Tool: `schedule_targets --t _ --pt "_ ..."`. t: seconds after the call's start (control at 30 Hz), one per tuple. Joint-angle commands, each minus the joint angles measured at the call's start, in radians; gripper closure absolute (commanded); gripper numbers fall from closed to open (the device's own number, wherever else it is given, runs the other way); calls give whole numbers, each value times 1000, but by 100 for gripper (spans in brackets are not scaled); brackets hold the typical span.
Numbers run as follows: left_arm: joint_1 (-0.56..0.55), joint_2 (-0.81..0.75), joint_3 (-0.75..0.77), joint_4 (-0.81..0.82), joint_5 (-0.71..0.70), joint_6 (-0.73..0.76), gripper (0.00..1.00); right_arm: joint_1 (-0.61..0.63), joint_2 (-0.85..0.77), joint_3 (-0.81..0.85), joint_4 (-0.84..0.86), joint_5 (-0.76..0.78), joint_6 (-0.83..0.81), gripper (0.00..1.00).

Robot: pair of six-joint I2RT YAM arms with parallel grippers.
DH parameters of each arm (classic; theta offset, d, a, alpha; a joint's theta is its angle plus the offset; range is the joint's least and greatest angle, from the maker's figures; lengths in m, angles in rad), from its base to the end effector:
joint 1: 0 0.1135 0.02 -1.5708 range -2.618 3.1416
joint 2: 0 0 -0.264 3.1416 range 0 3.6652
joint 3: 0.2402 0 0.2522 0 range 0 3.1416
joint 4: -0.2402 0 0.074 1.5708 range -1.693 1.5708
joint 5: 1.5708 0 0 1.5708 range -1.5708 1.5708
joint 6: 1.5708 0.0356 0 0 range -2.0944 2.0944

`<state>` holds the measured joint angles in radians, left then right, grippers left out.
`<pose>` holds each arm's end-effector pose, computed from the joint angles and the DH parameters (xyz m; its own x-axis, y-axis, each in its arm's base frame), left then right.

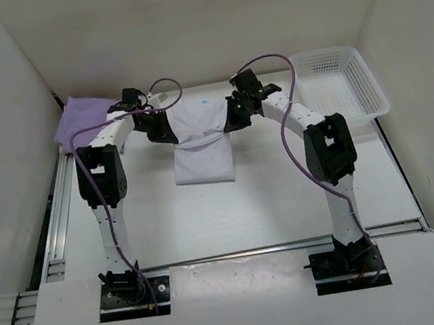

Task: Fold and stack the t-shirts
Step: Fold the folded rectangular tshirt in 1/3 of the way, then grab one side of the 2/3 rectangular tshirt with both arms

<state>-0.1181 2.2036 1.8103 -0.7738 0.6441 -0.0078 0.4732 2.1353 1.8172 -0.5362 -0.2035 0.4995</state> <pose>0.4599 -0.0761 0.1937 -0.9157 0.1024 -0.3885 0.3213 0.7671 -0.5553 0.4277 0.2271 0.2348 -0.8596 0.0869 -0.5035 -0.1740 0.8768 0.4484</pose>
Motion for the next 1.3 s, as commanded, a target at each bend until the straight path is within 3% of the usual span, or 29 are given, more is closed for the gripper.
schedule_targets --t 0.0,0.03,0.07,0.13,0.27,0.43,0.5,0.53,0.57,0.83,0.97,1.27 --pt "11 33 82 -5 31 8 84 -24 67 117 2 -82 -36 94" --pt "11 48 122 -5 19 8 58 -36 101 131 2 -82 -36 86" --pt "21 79 145 -5 9 8 48 -36 115 131 2 -82 -27 68" --pt "31 103 197 -5 -32 8 36 -73 139 142 2 -59 -16 56" --pt "43 50 281 -15 -188 8 31 -116 126 165 2 -134 -22 49" --pt "29 -119 132 -15 -359 8 29 -105 -33 -34 -7 -97 -70 49" --pt "-6 -171 54 -2 -324 8 19 -81 -99 -119 5 -106 -81 47" --pt "-17 -171 41 8 -314 8 5 -68 -115 -181 18 -106 -81 47" --pt "-28 -171 41 8 -293 8 1 -41 -135 -205 18 -115 -81 47" --pt "-43 34 268 8 -302 8 0 30 -97 -214 74 -140 11 47" --pt "-34 93 319 8 -395 8 0 41 -25 -139 84 -129 63 47" --pt "-14 102 299 8 -409 8 0 41 106 2 185 -28 140 64"
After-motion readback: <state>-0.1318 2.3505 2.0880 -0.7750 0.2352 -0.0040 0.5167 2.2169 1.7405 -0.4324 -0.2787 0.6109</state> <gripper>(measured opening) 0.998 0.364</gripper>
